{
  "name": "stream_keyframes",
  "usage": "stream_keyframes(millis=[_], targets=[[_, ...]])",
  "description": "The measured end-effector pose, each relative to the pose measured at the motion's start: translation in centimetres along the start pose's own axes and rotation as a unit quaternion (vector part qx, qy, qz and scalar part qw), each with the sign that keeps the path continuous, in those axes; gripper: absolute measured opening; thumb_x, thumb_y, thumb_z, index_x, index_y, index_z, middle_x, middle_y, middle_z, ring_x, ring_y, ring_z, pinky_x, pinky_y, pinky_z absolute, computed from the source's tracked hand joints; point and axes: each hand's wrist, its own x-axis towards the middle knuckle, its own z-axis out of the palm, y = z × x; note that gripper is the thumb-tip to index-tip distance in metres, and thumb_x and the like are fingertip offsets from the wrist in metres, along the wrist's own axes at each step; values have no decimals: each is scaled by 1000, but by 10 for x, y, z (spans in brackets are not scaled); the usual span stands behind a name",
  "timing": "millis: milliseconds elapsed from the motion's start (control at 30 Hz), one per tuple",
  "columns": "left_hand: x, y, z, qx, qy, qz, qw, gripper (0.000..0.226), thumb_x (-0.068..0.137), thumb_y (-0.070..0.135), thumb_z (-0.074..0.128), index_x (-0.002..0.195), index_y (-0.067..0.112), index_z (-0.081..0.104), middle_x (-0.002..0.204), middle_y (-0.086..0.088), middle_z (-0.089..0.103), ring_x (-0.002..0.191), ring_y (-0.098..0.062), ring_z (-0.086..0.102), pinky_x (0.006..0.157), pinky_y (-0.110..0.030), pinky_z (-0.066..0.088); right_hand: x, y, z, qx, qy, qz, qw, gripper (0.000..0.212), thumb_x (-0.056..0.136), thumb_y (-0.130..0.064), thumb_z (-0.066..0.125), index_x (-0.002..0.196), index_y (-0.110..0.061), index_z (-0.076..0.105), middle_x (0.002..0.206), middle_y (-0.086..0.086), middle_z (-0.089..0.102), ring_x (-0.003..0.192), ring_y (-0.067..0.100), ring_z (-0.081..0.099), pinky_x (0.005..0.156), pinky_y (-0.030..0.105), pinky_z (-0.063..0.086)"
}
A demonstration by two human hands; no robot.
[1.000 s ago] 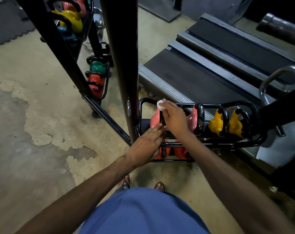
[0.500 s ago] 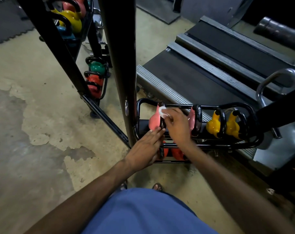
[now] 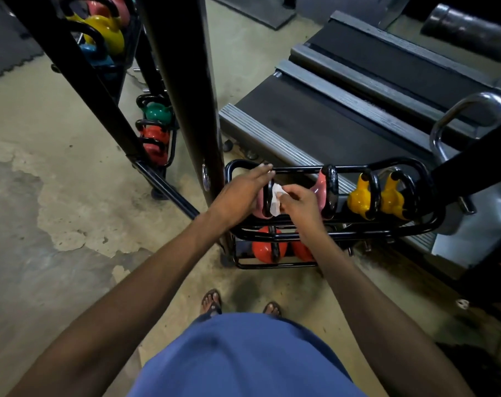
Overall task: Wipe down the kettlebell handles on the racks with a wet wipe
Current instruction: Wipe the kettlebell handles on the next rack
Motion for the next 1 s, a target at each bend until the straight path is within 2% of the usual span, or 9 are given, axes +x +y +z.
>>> stream_keyframes(millis=[67, 167, 300, 467, 567, 667, 767, 867, 1000], targets=[[21, -2, -5, -14, -41, -11, 999, 53, 87, 1, 57, 139, 4, 57, 150, -14, 50, 142, -25, 43, 119, -37, 33, -14, 8, 6, -100, 52, -115, 987, 13, 93, -14, 67, 104, -15, 73, 98, -1, 72, 91, 13, 69, 82, 33, 58], [40, 3, -14, -25, -48, -28, 998, 43, 79, -4, 61, 120, 3, 72, 130, -15, 66, 124, -30, 60, 108, -41, 44, -27, 15, 16, -273, 70, -283, 917, 17, 95, -10, 58, 108, -10, 68, 111, 5, 60, 96, 16, 60, 76, 32, 53], [52, 5, -17, 76, -85, -47, 992, 39, 80, 12, 66, 118, 14, 74, 121, -6, 72, 117, -22, 65, 100, -39, 51, -14, 11, 4, -491, -4, -447, 748, 31, 96, -12, 57, 126, -8, 65, 127, 10, 61, 120, 28, 56, 93, 39, 51], [56, 4, -13, 174, -115, -17, 978, 36, 85, 30, 55, 109, 12, 75, 114, -11, 73, 108, -29, 68, 90, -43, 56, -4, 9, 1, -686, -135, -495, 516, 44, 95, -14, 50, 136, -2, 58, 135, 18, 55, 133, 41, 42, 117, 57, 30], [55, 1, -13, 160, -111, -36, 980, 25, 86, 30, 63, 107, 21, 74, 111, -3, 74, 105, -25, 69, 88, -42, 57, -10, -3, 0, -708, -132, -514, 466, 39, 94, -14, 44, 125, -7, 67, 130, 16, 58, 125, 36, 45, 110, 51, 30], [50, 6, -13, 131, -107, -57, 984, 31, 81, 37, 73, 108, 23, 72, 113, 1, 73, 105, -21, 69, 88, -41, 56, -14, 6, -9, -633, -106, -552, 532, 27, 90, -13, 54, 111, -7, 70, 114, 14, 59, 108, 31, 49, 93, 43, 38], [47, 9, -15, 126, -96, -41, 986, 37, 80, 38, 77, 112, 20, 72, 118, 1, 71, 109, -20, 67, 90, -43, 55, -19, 32, -9, -501, -51, -459, 732, 21, 88, -5, 66, 108, -9, 68, 103, 10, 58, 93, 28, 55, 68, 40, 51], [47, 9, -16, 149, -101, -36, 983, 41, 82, 39, 77, 116, 17, 71, 122, -2, 69, 113, -24, 64, 91, -44, 54, -33, 48, 9, -306, 50, -290, 905, 17, 88, 2, 65, 98, -12, 68, 101, 2, 61, 88, 22, 61, 69, 40, 52], [46, 10, -20, 165, -97, -23, 981, 39, 83, 38, 76, 114, 16, 70, 122, -4, 69, 113, -25, 65, 91, -44, 54, -38, 41, 20, -91, 114, -121, 982, 8, 90, -8, 69, 88, -15, 68, 88, -8, 68, 85, 13, 65, 77, 38, 54]])
